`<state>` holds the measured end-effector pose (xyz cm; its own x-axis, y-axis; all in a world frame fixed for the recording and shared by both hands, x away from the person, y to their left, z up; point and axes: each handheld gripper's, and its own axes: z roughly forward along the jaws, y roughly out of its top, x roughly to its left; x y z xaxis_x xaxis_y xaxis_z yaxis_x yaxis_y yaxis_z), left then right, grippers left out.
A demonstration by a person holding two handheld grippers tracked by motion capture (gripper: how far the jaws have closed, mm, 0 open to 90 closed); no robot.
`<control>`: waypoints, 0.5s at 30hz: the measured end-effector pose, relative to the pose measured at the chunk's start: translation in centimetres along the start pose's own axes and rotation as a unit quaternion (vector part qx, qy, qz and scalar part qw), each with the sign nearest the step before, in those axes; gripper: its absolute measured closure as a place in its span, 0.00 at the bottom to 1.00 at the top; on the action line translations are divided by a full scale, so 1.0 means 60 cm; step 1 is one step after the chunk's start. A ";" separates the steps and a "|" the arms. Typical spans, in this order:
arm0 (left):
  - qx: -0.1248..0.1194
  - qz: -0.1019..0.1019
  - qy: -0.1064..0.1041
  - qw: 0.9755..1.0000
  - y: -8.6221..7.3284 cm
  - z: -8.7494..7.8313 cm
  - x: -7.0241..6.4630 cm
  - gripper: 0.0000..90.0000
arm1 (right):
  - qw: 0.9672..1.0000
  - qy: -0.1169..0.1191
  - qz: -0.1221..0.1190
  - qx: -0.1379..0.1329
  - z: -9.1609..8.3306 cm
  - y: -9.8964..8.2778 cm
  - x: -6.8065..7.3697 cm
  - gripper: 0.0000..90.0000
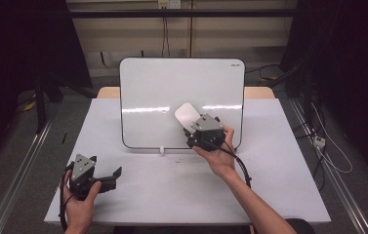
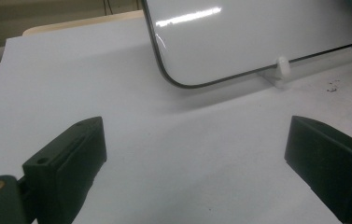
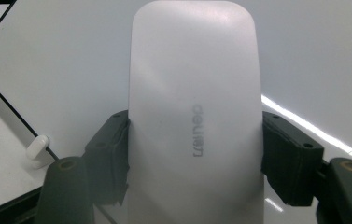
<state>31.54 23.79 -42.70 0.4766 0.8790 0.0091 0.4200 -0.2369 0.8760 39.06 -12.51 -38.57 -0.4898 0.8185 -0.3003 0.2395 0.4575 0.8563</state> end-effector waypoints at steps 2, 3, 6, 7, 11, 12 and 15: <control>-0.001 -0.001 -0.002 1.000 0.000 0.001 -0.001 0.06 | 1.000 0.000 0.003 -0.004 -0.008 0.001 -0.004 0.35; 0.001 -0.001 -0.001 1.000 -0.001 0.001 -0.002 0.06 | 1.000 -0.002 0.004 -0.006 -0.015 0.004 -0.010 0.36; 0.000 0.001 -0.001 1.000 0.000 0.001 -0.002 0.06 | 1.000 -0.004 0.010 -0.009 -0.022 0.002 -0.019 0.35; -0.002 -0.001 -0.003 1.000 -0.001 0.001 -0.001 0.06 | 1.000 -0.004 0.015 -0.009 -0.024 0.001 -0.023 0.36; 0.004 -0.005 -0.002 1.000 -0.003 0.003 0.004 0.06 | 1.000 -0.015 0.022 -0.007 -0.029 -0.007 -0.041 0.35; 0.004 -0.008 0.000 1.000 -0.003 0.004 0.003 0.06 | 1.000 -0.018 0.023 -0.005 -0.031 -0.009 -0.044 0.35; 0.002 -0.005 -0.005 1.000 -0.002 0.005 0.001 0.06 | 0.999 -0.023 0.026 -0.002 -0.035 -0.017 -0.051 0.35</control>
<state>31.75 23.73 -42.95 0.4793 0.8776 -0.0046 0.4287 -0.2296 0.8738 38.54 -16.19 -37.63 -0.4382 0.8560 -0.2743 0.2606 0.4130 0.8726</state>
